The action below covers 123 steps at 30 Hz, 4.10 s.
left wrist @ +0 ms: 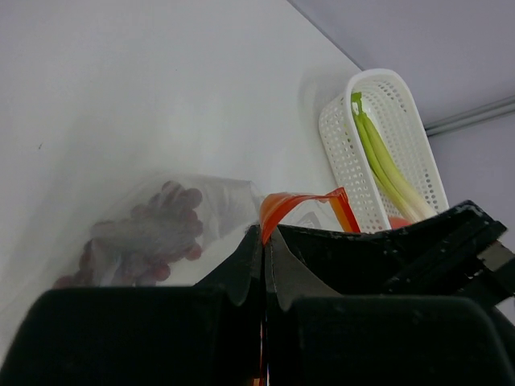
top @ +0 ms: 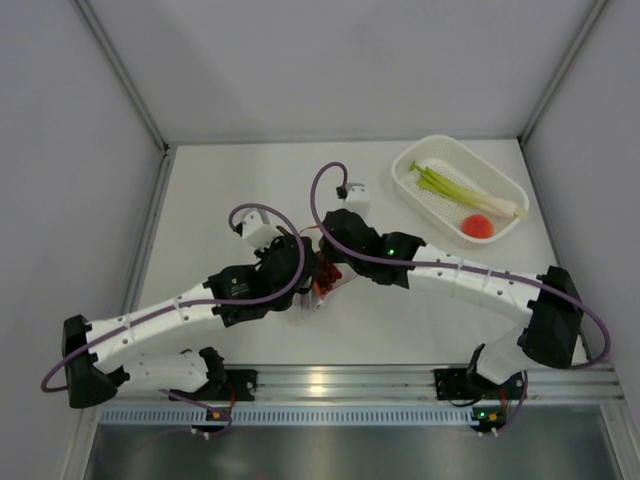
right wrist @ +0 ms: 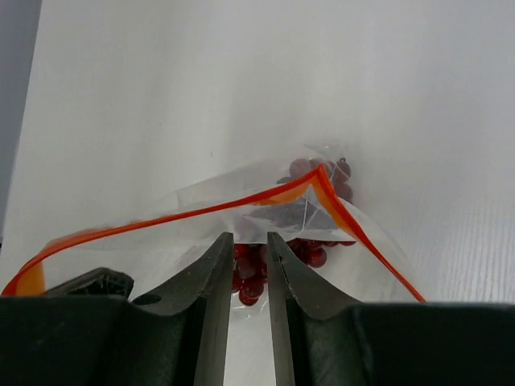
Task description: Open the zip-top bag and remove the fake food
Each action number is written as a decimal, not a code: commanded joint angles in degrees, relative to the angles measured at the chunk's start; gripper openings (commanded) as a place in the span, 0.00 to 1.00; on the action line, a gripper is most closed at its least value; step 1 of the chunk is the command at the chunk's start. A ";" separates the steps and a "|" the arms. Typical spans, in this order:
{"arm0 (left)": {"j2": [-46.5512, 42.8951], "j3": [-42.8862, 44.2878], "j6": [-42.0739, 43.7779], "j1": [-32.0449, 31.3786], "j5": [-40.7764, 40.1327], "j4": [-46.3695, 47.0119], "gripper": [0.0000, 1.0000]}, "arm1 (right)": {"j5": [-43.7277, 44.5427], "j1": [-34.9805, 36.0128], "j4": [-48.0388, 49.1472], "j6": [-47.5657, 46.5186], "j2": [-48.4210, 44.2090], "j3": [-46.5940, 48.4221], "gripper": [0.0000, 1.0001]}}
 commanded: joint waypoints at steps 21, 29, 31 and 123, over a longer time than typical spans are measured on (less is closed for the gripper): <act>-8.61 -7.68 -4.95 -1.18 -6.69 0.80 0.00 | 0.36 0.01 12.38 3.48 18.65 -1.38 0.26; -11.08 -10.23 -2.84 -1.10 -8.97 0.80 0.00 | -1.49 0.09 12.03 3.65 21.64 -2.35 0.48; -11.26 -10.58 -2.04 -1.10 -9.06 0.80 0.00 | -1.40 0.09 11.24 3.65 21.99 -2.09 0.56; -4.58 -0.30 30.48 0.57 -5.20 0.63 0.00 | -7.91 8.35 23.79 -36.34 -25.98 -6.66 0.00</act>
